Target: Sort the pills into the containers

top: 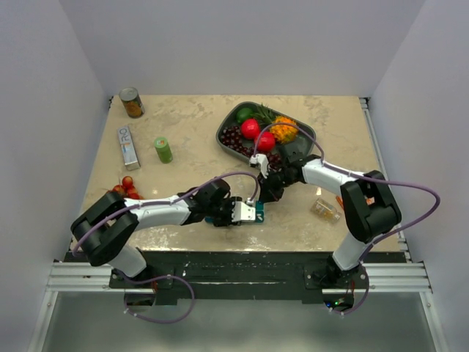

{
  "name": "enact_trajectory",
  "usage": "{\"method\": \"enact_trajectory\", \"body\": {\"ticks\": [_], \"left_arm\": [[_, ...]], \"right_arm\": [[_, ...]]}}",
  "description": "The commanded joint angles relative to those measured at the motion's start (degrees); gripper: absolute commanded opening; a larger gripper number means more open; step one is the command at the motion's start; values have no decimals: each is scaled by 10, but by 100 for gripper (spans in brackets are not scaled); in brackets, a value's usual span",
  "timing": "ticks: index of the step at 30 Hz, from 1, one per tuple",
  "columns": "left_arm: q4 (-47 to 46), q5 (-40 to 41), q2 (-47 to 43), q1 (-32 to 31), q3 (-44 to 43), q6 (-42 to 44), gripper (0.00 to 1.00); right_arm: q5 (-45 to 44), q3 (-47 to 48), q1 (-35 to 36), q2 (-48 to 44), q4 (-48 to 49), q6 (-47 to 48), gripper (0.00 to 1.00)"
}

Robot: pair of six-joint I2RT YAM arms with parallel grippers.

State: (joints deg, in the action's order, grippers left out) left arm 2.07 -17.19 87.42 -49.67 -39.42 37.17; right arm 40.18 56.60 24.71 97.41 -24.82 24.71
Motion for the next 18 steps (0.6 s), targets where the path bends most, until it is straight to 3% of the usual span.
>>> {"method": "enact_trajectory", "body": {"ticks": [1, 13, 18], "left_arm": [[11, -17, 21, -4, -18, 6, 4], [37, -2, 48, -3, -43, -16, 2], [35, -2, 50, -3, -44, -18, 2]], "right_arm": [[62, 26, 8, -29, -75, 89, 0], [-26, 71, 47, 87, -177, 119, 0], [-24, 77, 46, 66, -169, 118, 0]]}}
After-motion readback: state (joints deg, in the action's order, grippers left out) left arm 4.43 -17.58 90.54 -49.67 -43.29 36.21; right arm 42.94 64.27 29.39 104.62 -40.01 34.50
